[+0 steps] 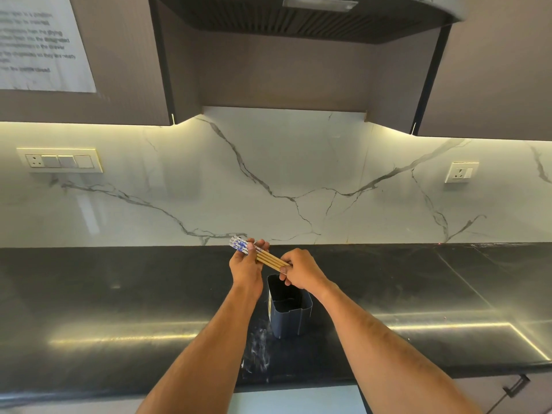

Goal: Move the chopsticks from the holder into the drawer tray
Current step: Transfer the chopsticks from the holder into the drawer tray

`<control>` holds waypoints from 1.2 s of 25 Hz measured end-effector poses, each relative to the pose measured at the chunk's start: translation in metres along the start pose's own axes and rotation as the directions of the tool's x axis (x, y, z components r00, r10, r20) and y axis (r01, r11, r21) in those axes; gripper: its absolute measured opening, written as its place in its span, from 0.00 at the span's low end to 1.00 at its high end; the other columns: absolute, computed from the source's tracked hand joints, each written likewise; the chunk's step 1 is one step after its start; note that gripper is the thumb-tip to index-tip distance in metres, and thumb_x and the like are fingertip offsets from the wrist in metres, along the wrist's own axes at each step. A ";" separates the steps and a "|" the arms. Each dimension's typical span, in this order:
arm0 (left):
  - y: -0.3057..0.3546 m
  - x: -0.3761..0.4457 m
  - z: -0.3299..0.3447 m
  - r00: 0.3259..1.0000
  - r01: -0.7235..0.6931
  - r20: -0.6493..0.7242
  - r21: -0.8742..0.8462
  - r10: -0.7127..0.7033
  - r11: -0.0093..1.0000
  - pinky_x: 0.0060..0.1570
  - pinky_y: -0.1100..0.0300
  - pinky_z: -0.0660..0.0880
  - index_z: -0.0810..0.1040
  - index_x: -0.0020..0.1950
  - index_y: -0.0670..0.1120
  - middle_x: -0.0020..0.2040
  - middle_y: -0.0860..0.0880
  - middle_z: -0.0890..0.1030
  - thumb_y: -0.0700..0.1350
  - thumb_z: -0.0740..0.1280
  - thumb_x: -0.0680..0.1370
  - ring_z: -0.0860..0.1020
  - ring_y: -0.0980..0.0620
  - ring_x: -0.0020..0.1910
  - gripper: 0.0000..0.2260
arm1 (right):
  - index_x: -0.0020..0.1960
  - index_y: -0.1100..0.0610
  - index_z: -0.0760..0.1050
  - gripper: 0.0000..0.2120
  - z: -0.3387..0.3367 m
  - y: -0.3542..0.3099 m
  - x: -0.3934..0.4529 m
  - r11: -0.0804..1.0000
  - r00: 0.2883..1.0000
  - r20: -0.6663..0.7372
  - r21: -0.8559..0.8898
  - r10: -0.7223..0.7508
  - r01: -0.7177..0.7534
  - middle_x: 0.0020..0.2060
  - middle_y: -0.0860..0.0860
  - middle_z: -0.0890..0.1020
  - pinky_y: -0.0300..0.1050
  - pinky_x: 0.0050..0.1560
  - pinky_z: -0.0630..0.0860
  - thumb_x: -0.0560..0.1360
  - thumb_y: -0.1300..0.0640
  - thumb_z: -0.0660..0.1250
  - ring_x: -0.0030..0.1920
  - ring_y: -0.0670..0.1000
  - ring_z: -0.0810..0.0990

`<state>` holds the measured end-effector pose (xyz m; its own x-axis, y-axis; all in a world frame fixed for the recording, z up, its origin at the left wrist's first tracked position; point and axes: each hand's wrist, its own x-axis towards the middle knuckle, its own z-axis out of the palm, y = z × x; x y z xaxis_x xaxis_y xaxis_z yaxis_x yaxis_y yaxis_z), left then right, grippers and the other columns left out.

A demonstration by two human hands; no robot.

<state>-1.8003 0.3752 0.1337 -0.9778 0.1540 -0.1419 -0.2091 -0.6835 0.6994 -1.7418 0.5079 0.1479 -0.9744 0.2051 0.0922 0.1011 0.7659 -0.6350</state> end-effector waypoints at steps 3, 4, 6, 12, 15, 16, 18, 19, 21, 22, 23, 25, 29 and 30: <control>0.001 -0.002 -0.010 0.974 -0.027 -0.195 0.419 0.119 0.907 0.56 0.54 0.79 0.78 0.64 0.39 0.56 0.43 0.84 0.44 0.67 0.82 0.83 0.47 0.54 0.13 | 0.53 0.59 0.83 0.06 -0.004 0.000 -0.004 0.990 0.997 -0.064 -0.135 -0.040 0.032 0.40 0.51 0.85 0.35 0.38 0.78 0.80 0.58 0.69 0.38 0.46 0.84; 0.003 -0.005 -0.016 0.946 -0.022 -0.260 0.540 0.191 0.841 0.56 0.54 0.78 0.77 0.65 0.39 0.57 0.43 0.83 0.44 0.69 0.81 0.82 0.48 0.55 0.14 | 0.52 0.59 0.83 0.06 -0.006 0.001 -0.006 0.982 0.994 -0.088 -0.185 -0.059 0.042 0.41 0.52 0.85 0.36 0.39 0.78 0.80 0.58 0.69 0.39 0.47 0.83; 0.011 -0.012 -0.029 0.893 -0.051 -0.284 0.705 0.348 0.707 0.60 0.52 0.76 0.75 0.67 0.41 0.62 0.44 0.81 0.42 0.69 0.80 0.80 0.46 0.60 0.16 | 0.53 0.59 0.83 0.05 -0.010 0.001 -0.012 0.959 0.987 -0.136 -0.280 -0.087 0.046 0.43 0.54 0.85 0.41 0.42 0.82 0.80 0.59 0.70 0.40 0.49 0.84; 0.024 -0.029 -0.052 0.646 -0.552 0.633 0.773 0.427 -0.311 0.69 0.48 0.71 0.74 0.70 0.40 0.68 0.42 0.77 0.37 0.73 0.77 0.74 0.43 0.68 0.23 | 0.52 0.58 0.81 0.04 -0.007 -0.008 -0.035 0.838 0.979 -0.093 -0.536 -0.180 0.103 0.44 0.55 0.84 0.44 0.41 0.78 0.79 0.62 0.68 0.42 0.54 0.84; 0.025 -0.035 -0.052 0.601 -0.650 0.799 0.497 0.011 -0.575 0.64 0.51 0.74 0.78 0.66 0.43 0.61 0.45 0.82 0.37 0.75 0.75 0.80 0.44 0.61 0.20 | 0.51 0.57 0.79 0.03 -0.001 -0.020 -0.047 0.796 0.970 -0.052 -0.583 -0.239 0.165 0.43 0.54 0.83 0.44 0.39 0.73 0.78 0.62 0.68 0.43 0.54 0.84; 0.025 -0.037 -0.051 0.623 -0.632 0.782 0.480 -0.030 -0.608 0.59 0.54 0.76 0.79 0.62 0.45 0.57 0.47 0.83 0.36 0.74 0.75 0.81 0.46 0.56 0.17 | 0.51 0.57 0.79 0.03 0.001 -0.022 -0.051 0.784 0.967 -0.039 -0.595 -0.250 0.179 0.43 0.54 0.83 0.45 0.40 0.75 0.78 0.62 0.68 0.43 0.54 0.84; 0.026 -0.044 -0.050 0.686 -0.581 0.726 0.516 -0.038 -0.630 0.49 0.57 0.77 0.77 0.53 0.49 0.48 0.51 0.83 0.37 0.72 0.76 0.80 0.49 0.45 0.11 | 0.52 0.57 0.78 0.04 0.003 -0.024 -0.059 0.769 0.965 -0.020 -0.609 -0.260 0.195 0.44 0.54 0.83 0.46 0.41 0.76 0.78 0.62 0.69 0.44 0.54 0.83; 0.027 -0.048 -0.050 0.712 -0.568 0.700 0.535 -0.048 -0.626 0.47 0.57 0.77 0.77 0.51 0.50 0.46 0.51 0.82 0.37 0.72 0.76 0.79 0.50 0.43 0.10 | 0.52 0.57 0.79 0.05 0.004 -0.024 -0.063 0.770 0.966 -0.008 -0.606 -0.258 0.201 0.45 0.54 0.83 0.46 0.42 0.78 0.77 0.62 0.70 0.45 0.55 0.84; 0.028 -0.053 -0.049 0.740 -0.563 0.668 0.549 -0.080 -0.618 0.48 0.56 0.79 0.78 0.50 0.50 0.46 0.51 0.82 0.38 0.72 0.76 0.80 0.50 0.43 0.09 | 0.55 0.57 0.78 0.07 0.006 -0.022 -0.073 0.780 0.968 0.014 -0.590 -0.249 0.209 0.47 0.54 0.84 0.47 0.46 0.80 0.77 0.61 0.71 0.47 0.55 0.84; 0.029 -0.054 -0.048 0.746 -0.563 0.659 0.542 -0.100 -0.624 0.49 0.55 0.80 0.79 0.50 0.49 0.46 0.50 0.82 0.38 0.72 0.76 0.80 0.50 0.44 0.08 | 0.56 0.58 0.78 0.08 0.008 -0.021 -0.078 0.787 0.971 0.022 -0.581 -0.240 0.208 0.48 0.55 0.84 0.48 0.46 0.80 0.77 0.60 0.71 0.47 0.55 0.84; 0.030 -0.056 -0.046 0.749 -0.561 0.651 0.523 -0.123 -0.641 0.51 0.55 0.80 0.79 0.50 0.49 0.46 0.50 0.83 0.37 0.72 0.77 0.81 0.49 0.44 0.08 | 0.58 0.58 0.78 0.09 0.010 -0.021 -0.082 0.788 0.971 0.032 -0.577 -0.237 0.212 0.48 0.55 0.84 0.48 0.46 0.80 0.78 0.60 0.70 0.48 0.55 0.84; 0.031 -0.065 -0.039 0.728 -0.577 0.663 0.454 -0.176 -0.679 0.53 0.54 0.78 0.79 0.50 0.48 0.47 0.49 0.83 0.35 0.70 0.76 0.81 0.48 0.47 0.08 | 0.57 0.58 0.78 0.07 0.018 -0.022 -0.091 0.788 0.972 0.056 -0.577 -0.227 0.217 0.48 0.55 0.84 0.47 0.43 0.78 0.80 0.60 0.68 0.46 0.55 0.84; 0.027 -0.080 -0.039 0.415 -0.673 0.910 0.318 0.016 -0.668 0.61 0.51 0.76 0.80 0.57 0.42 0.54 0.44 0.83 0.29 0.72 0.68 0.79 0.44 0.56 0.19 | 0.38 0.55 0.73 0.11 0.027 -0.023 -0.097 0.922 0.995 -0.086 -0.388 -0.043 0.006 0.35 0.51 0.79 0.42 0.31 0.70 0.79 0.61 0.66 0.36 0.54 0.80; 0.024 -0.084 -0.039 0.391 -0.693 0.906 0.406 0.163 -0.596 0.65 0.49 0.75 0.78 0.64 0.39 0.60 0.41 0.81 0.28 0.72 0.67 0.78 0.42 0.62 0.25 | 0.38 0.56 0.76 0.11 0.028 -0.022 -0.098 0.964 0.991 -0.128 -0.253 0.049 -0.080 0.35 0.52 0.82 0.45 0.33 0.77 0.79 0.61 0.65 0.36 0.54 0.82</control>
<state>-1.7236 0.3182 0.1347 -0.4062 0.5952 0.6933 0.8067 0.5900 -0.0339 -1.6538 0.4541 0.1310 -0.9345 0.3186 0.1589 0.2264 0.8763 -0.4252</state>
